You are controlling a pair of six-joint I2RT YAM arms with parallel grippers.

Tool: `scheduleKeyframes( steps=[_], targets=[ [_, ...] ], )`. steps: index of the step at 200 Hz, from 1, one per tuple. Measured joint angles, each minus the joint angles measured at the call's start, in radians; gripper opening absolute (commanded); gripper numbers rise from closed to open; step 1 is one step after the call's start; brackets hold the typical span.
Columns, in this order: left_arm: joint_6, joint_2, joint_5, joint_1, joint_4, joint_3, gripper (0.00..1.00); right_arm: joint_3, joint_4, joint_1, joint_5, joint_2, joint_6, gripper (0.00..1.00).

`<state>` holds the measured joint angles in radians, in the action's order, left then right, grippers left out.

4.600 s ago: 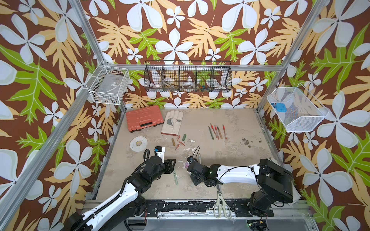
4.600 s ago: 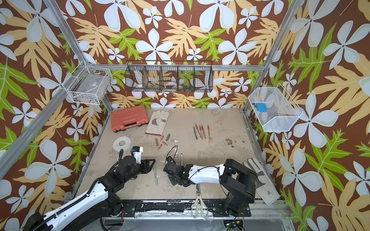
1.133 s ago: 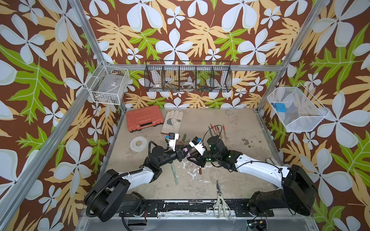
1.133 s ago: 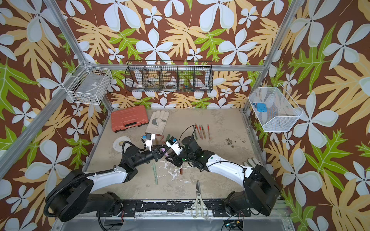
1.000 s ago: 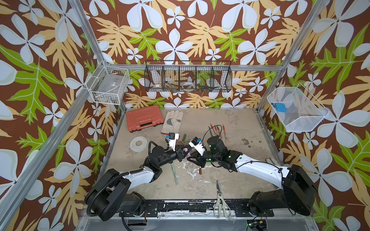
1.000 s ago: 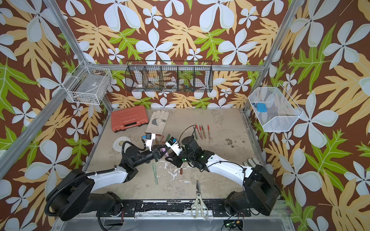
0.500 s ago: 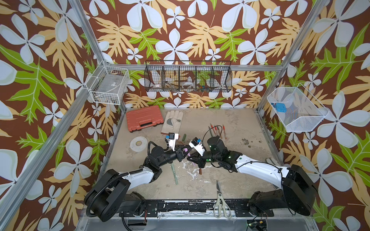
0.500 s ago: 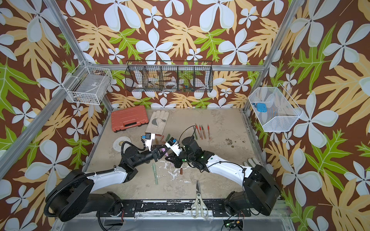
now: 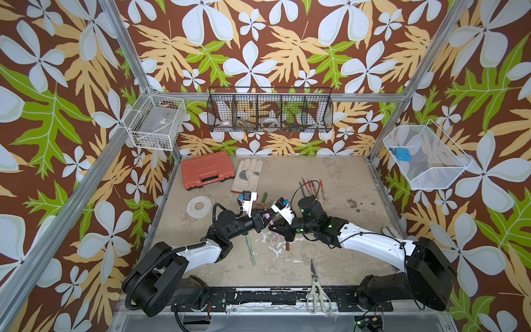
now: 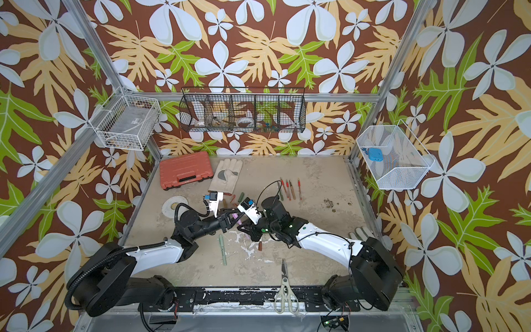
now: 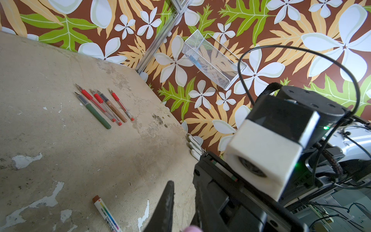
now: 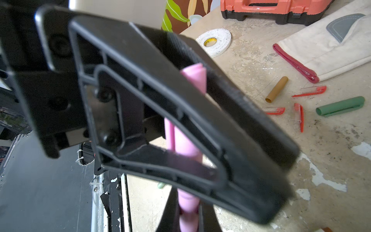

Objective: Remove pen caps from pens
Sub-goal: Open the pen cap on the pen.

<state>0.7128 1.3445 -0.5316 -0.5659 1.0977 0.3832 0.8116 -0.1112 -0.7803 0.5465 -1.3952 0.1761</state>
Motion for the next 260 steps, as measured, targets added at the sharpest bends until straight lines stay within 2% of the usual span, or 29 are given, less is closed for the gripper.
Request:
scheduleKeyframes(
  steps=[19, 70, 112, 149, 161, 186, 207, 260],
  targets=[
    [-0.002, 0.000, 0.000, 0.000, 0.005, 0.000, 0.00, -0.001, 0.000, 0.000, -0.001, 0.000, 0.000, 0.00],
    [-0.005, -0.010, 0.002, 0.000, 0.001, 0.000, 0.00, -0.003, -0.003, -0.002, -0.024, 0.006, 0.000, 0.00],
    [-0.009, -0.056, 0.060, 0.005, -0.084, -0.006, 0.00, -0.035, -0.076, -0.017, -0.068, -0.007, 0.008, 0.00],
    [-0.005, -0.113, 0.086, 0.036, -0.144, -0.031, 0.00, -0.045, -0.141, -0.084, -0.200, -0.027, 0.028, 0.00],
    [-0.007, -0.132, 0.091, 0.043, -0.159, -0.037, 0.00, -0.044, -0.150, -0.117, -0.272, -0.029, 0.033, 0.00],
    [-0.018, -0.159, 0.185, 0.060, -0.162, -0.036, 0.00, -0.050, -0.087, -0.180, -0.444, -0.038, 0.056, 0.00],
    [-0.031, -0.166, 0.202, 0.062, -0.180, -0.036, 0.00, -0.039, -0.063, -0.230, -0.568, -0.057, 0.060, 0.00],
    [-0.037, -0.163, 0.216, 0.073, -0.196, -0.036, 0.00, -0.050, -0.069, -0.238, -0.603, -0.035, 0.060, 0.00]
  ],
)
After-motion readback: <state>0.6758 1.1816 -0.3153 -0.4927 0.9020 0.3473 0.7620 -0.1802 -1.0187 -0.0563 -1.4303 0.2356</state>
